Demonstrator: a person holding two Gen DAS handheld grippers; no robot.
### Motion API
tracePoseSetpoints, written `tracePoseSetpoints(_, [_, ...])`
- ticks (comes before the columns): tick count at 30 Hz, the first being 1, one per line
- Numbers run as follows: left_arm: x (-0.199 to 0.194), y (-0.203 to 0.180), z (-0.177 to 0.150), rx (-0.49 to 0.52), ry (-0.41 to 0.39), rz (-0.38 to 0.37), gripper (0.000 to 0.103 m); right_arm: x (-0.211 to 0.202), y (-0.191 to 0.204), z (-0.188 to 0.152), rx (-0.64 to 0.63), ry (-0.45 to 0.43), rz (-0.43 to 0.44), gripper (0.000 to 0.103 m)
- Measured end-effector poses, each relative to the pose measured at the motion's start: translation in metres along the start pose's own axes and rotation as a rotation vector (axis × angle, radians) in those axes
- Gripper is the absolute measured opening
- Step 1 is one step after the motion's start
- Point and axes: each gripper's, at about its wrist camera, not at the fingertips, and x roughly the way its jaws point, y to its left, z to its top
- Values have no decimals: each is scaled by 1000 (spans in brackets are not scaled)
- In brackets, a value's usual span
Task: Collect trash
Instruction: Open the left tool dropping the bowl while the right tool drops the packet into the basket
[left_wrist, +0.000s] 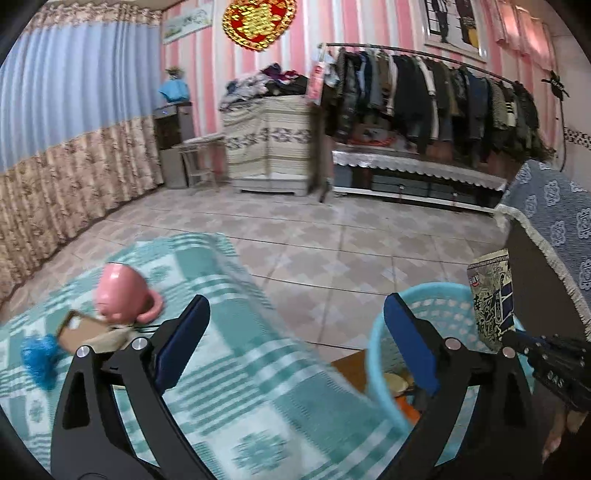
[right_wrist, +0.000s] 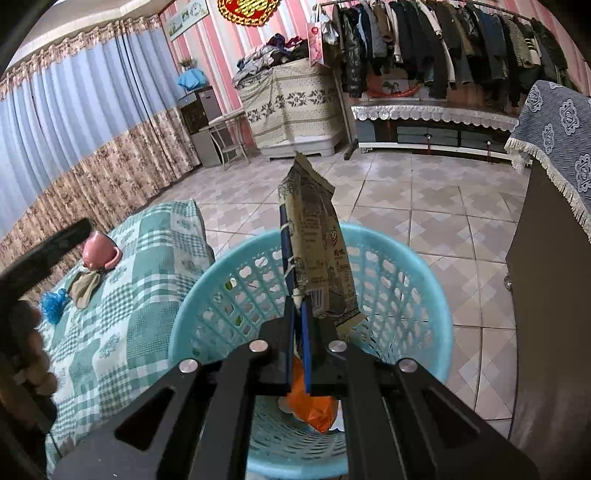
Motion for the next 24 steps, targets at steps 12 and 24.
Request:
tracePoseSetpoints(12, [-39,50,-15,-87,-3,64,95,17,10,-12,4,47,-46,61])
tracePoseSetpoints(24, [-71,100,-31,-176,11,103,96,-30,56,6,-105,-86,-127,94])
